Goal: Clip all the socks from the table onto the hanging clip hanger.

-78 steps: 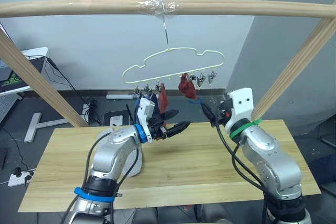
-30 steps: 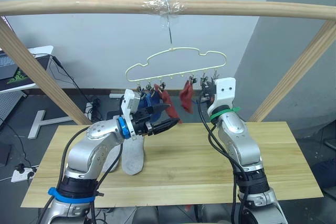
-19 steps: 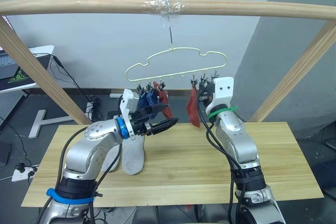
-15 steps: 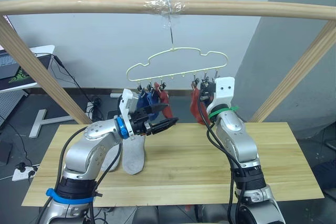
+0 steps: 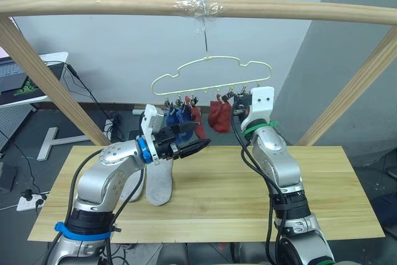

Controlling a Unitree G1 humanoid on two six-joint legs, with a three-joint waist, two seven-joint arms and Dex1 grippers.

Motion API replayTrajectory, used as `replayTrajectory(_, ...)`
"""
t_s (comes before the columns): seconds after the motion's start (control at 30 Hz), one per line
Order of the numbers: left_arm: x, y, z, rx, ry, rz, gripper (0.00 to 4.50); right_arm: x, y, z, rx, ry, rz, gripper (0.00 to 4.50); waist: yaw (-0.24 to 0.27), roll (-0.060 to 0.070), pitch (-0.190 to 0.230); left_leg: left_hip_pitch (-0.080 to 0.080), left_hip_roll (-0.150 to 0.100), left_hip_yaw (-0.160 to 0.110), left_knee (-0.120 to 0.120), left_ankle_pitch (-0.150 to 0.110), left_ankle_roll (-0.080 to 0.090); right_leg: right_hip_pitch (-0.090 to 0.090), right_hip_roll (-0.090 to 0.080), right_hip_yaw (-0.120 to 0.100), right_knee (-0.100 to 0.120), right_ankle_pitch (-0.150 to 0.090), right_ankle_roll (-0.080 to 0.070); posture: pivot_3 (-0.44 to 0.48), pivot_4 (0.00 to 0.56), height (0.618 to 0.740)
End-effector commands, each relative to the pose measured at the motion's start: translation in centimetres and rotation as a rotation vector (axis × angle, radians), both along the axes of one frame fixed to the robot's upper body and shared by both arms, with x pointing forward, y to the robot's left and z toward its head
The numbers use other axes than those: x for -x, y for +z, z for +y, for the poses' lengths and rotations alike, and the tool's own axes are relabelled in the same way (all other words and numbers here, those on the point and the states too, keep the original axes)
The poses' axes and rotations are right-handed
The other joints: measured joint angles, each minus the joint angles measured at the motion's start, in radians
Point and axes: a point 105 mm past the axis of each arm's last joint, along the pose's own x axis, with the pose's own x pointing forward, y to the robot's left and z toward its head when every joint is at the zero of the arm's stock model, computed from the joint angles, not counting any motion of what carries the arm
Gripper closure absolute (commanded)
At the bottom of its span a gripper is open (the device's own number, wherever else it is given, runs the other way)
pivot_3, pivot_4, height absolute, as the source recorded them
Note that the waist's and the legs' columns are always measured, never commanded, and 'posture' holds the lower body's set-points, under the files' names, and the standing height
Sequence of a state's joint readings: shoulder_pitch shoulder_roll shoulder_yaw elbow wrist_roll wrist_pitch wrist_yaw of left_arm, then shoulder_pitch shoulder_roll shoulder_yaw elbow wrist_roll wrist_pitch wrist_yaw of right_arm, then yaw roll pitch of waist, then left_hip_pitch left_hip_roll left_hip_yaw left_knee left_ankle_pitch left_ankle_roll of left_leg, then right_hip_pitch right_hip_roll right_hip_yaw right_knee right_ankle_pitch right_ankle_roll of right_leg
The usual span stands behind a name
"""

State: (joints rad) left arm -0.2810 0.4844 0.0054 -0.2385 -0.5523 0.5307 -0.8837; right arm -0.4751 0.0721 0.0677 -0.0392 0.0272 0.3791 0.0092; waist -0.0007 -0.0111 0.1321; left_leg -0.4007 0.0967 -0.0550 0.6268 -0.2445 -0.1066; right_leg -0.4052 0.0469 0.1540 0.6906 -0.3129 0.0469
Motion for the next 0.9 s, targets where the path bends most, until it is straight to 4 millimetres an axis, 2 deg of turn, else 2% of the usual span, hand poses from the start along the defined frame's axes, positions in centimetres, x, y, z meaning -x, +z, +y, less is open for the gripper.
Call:
replayTrajectory(0.03,0.36,1.52,-0.16,0.023,-0.017,-0.058,0.8,0.07,1.85,0.39,-0.019,0.014,-0.071,3.27,0.0,0.0,0.0,0.0,0.0,0.0,0.0,0.0,0.0,0.0,0.0,0.0,0.0,0.0,0.0,0.153,0.13,0.74)
replayTrajectory(0.9,0.2,1.35,-0.08,0.016,-0.013,-0.063,0.8,-0.02,1.96,0.25,-0.022,0.0,-0.074,3.27,0.0,0.0,0.0,0.0,0.0,0.0,0.0,0.0,0.0,0.0,0.0,0.0,0.0,0.0,0.0,0.149,0.128,0.74)
